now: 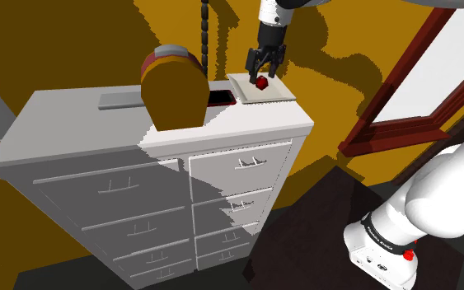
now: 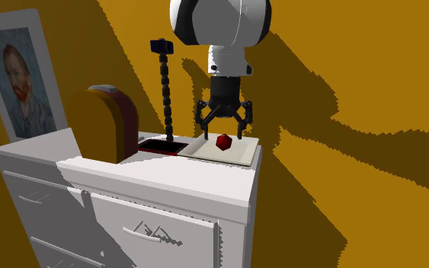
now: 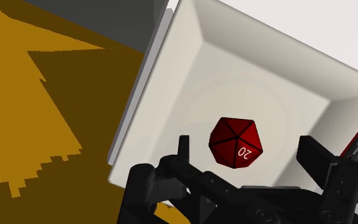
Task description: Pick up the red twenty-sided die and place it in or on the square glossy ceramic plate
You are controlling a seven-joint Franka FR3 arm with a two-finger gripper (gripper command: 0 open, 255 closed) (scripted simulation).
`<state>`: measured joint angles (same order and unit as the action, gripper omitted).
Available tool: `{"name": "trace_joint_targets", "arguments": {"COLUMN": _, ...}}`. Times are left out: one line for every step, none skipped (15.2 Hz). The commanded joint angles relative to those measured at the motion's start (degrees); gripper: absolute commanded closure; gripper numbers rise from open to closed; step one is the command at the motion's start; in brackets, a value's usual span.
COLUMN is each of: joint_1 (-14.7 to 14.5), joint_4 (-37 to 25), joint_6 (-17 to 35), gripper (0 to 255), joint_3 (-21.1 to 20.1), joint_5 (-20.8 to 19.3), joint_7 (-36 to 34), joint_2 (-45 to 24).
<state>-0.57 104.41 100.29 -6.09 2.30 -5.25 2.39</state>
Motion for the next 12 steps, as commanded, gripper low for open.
{"name": "trace_joint_targets", "arguments": {"joint_1": 0.00, "joint_4": 0.00, "joint_6": 0.00, "gripper": 0, "joint_3": 0.00, "joint_5": 0.00, "joint_7": 0.00, "joint_2": 0.00}}
{"name": "trace_joint_targets", "arguments": {"joint_1": 0.03, "joint_4": -2.06, "joint_6": -1.95, "gripper": 0, "joint_3": 0.03, "joint_5": -0.03, "joint_7": -0.02, "joint_2": -0.12}}
{"name": "trace_joint_targets", "arguments": {"joint_1": 0.06, "joint_4": -4.22, "joint_6": -3.91, "gripper": 0, "joint_3": 0.06, "joint_5": -0.06, "joint_7": -0.05, "joint_2": -0.32}}
{"name": "trace_joint_targets", "arguments": {"joint_1": 0.08, "joint_4": -6.49, "joint_6": -5.89, "gripper": 0, "joint_3": 0.08, "joint_5": -0.10, "joint_7": -0.09, "joint_2": -0.60}}
{"name": "trace_joint_targets", "arguments": {"joint_1": 0.10, "joint_4": -8.36, "joint_6": -7.47, "gripper": 0, "joint_3": 0.09, "joint_5": -0.14, "joint_7": -0.12, "joint_2": -0.89}}
{"name": "trace_joint_targets", "arguments": {"joint_1": 0.10, "joint_4": -8.36, "joint_6": -7.47, "gripper": 0, "joint_3": 0.09, "joint_5": -0.14, "joint_7": -0.12, "joint_2": -0.89}}
{"name": "trace_joint_targets", "arguments": {"joint_1": 0.10, "joint_4": -8.34, "joint_6": -7.46, "gripper": 0, "joint_3": 0.09, "joint_5": -0.13, "joint_7": -0.12, "joint_2": -0.88}}
{"name": "trace_joint_targets", "arguments": {"joint_1": 0.10, "joint_4": -8.35, "joint_6": -7.47, "gripper": 0, "joint_3": 0.09, "joint_5": -0.14, "joint_7": -0.12, "joint_2": -0.89}}
{"name": "trace_joint_targets", "arguments": {"joint_1": 0.10, "joint_4": -8.36, "joint_6": -7.47, "gripper": 0, "joint_3": 0.09, "joint_5": -0.14, "joint_7": -0.12, "joint_2": -0.90}}
{"name": "trace_joint_targets", "arguments": {"joint_1": 0.10, "joint_4": -8.36, "joint_6": -7.47, "gripper": 0, "joint_3": 0.10, "joint_5": -0.14, "joint_7": -0.12, "joint_2": -0.90}}
{"name": "trace_joint_targets", "arguments": {"joint_1": 0.10, "joint_4": -8.36, "joint_6": -7.47, "gripper": 0, "joint_3": 0.10, "joint_5": -0.14, "joint_7": -0.12, "joint_2": -0.90}}
{"name": "trace_joint_targets", "arguments": {"joint_1": 0.10, "joint_4": -8.36, "joint_6": -7.47, "gripper": 0, "joint_3": 0.10, "joint_5": -0.14, "joint_7": -0.12, "joint_2": -0.90}}
